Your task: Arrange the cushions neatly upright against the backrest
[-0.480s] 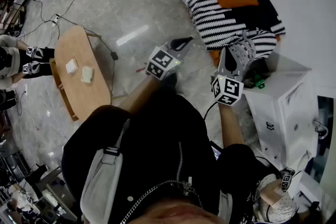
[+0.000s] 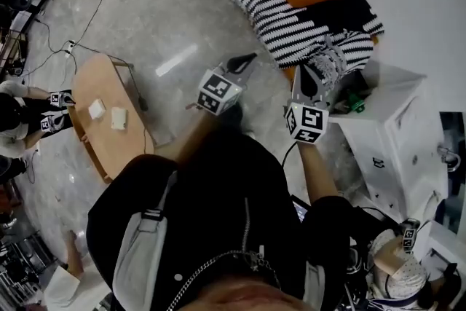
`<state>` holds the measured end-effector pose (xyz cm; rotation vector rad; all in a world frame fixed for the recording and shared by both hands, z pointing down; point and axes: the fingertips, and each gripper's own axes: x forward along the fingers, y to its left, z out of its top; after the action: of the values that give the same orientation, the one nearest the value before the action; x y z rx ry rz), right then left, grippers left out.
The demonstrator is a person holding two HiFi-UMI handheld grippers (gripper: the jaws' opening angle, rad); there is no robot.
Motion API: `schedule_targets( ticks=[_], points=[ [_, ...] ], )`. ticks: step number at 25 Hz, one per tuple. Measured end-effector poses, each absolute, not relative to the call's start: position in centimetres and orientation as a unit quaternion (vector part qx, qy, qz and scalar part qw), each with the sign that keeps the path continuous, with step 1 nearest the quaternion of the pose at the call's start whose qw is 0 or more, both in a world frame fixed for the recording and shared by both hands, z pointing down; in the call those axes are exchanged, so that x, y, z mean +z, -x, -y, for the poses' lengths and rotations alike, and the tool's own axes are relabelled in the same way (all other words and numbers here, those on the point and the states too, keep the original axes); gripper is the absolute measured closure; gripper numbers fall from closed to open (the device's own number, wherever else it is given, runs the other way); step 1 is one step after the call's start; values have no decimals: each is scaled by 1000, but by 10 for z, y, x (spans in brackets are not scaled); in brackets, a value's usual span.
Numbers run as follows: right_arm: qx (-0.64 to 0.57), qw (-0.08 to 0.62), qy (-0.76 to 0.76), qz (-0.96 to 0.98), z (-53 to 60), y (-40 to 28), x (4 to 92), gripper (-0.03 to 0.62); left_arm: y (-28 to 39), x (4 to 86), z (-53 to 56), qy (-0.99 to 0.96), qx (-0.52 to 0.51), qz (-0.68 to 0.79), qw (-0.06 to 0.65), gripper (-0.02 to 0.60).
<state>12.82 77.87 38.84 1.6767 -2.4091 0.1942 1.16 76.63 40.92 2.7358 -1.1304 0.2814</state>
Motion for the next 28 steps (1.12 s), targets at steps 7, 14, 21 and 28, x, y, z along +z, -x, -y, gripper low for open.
schedule_targets(
  ticks=[7,14,21,28],
  points=[
    [83,77,-556,823,-786,-124,392,591,-12,411,-766,-918,92,377,77,571],
    [93,85,-547,828,-780,-116,399,591,-17,411,-757,-922,98,365,85,571],
    [107,82,-550,824,-749,-112,403,591,-18,415,-727,-926,103,350,93,571],
    [123,89,-554,819,-687,-103,412,591,-12,423,-666,-929,108,338,101,571]
  ],
)
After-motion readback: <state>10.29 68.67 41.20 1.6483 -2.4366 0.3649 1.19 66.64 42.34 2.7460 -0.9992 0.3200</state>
